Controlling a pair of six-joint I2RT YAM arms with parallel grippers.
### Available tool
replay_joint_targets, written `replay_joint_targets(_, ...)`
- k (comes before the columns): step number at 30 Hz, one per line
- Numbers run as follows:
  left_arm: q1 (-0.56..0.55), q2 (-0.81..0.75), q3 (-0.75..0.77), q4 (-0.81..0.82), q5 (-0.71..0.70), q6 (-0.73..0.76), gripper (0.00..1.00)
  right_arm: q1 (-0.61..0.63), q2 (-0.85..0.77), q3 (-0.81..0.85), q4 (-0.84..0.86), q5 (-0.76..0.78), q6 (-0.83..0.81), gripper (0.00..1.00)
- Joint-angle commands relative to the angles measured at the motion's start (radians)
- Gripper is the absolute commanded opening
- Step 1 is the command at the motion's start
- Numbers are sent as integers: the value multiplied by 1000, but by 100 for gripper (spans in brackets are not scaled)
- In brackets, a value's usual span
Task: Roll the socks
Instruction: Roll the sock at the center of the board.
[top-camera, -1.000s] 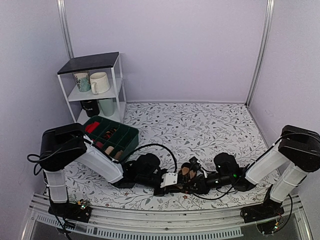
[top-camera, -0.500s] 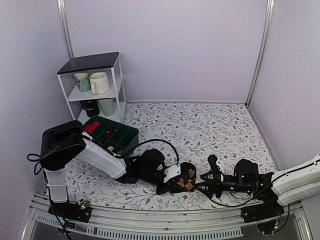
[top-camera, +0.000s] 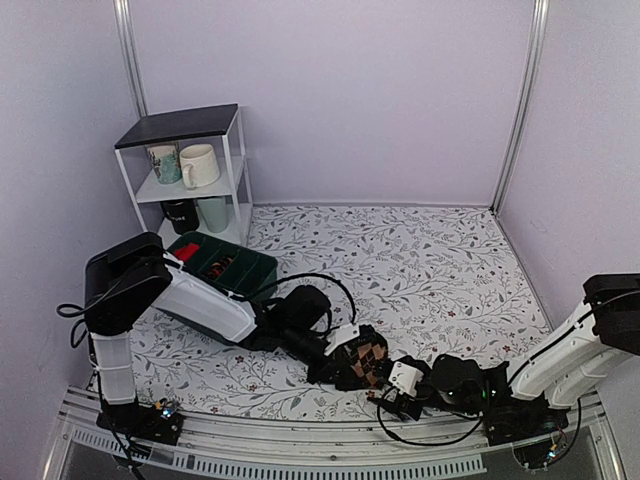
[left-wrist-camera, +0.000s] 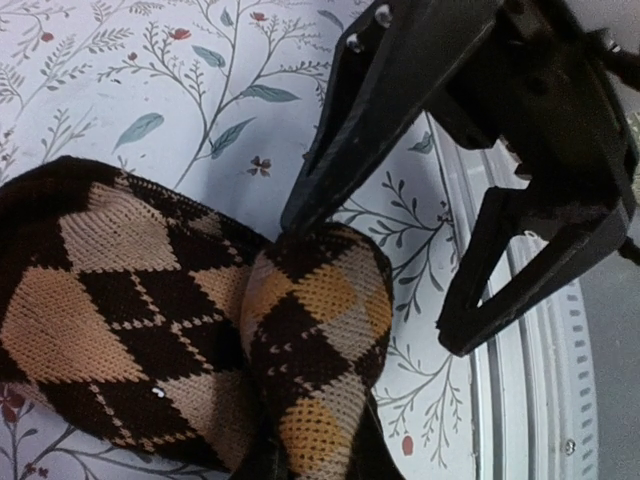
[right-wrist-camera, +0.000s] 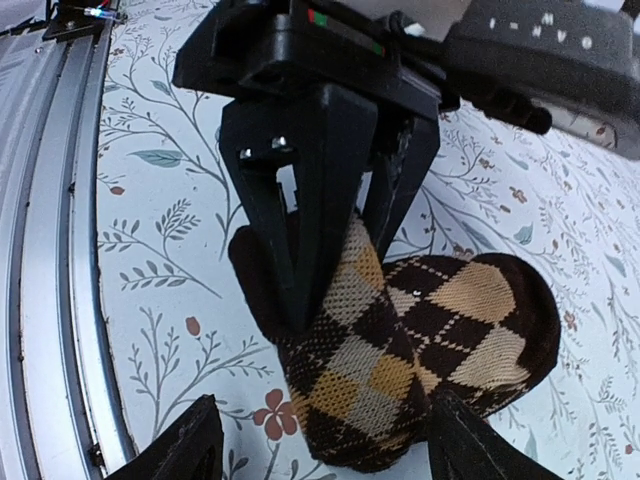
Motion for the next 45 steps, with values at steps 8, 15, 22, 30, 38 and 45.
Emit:
replay_joint_targets(8,-1,80,-42,-250,12,-10,0,15,95,55,41,-23,-91,69)
replay_joint_targets(15,2,88,-42,-243,12,-8,0,15,166,65,23,25,4,22)
replay_joint_targets(22,-3,-51,-110,-105,-128,-7,25,10,141,42,-63,23,187,0)
replay_joint_targets(30,-44,-356,-335,367,-275,233,60,-52,91,-17,-58,-189,393,0)
replay_joint_targets(38,-69,-220,-303,428,-180,374,62,-121,98,-46,-61,-351,535,0)
replay_joint_targets(45,-97,-143,-274,450,-157,382,62,-139,117,-47,-51,-375,555,0)
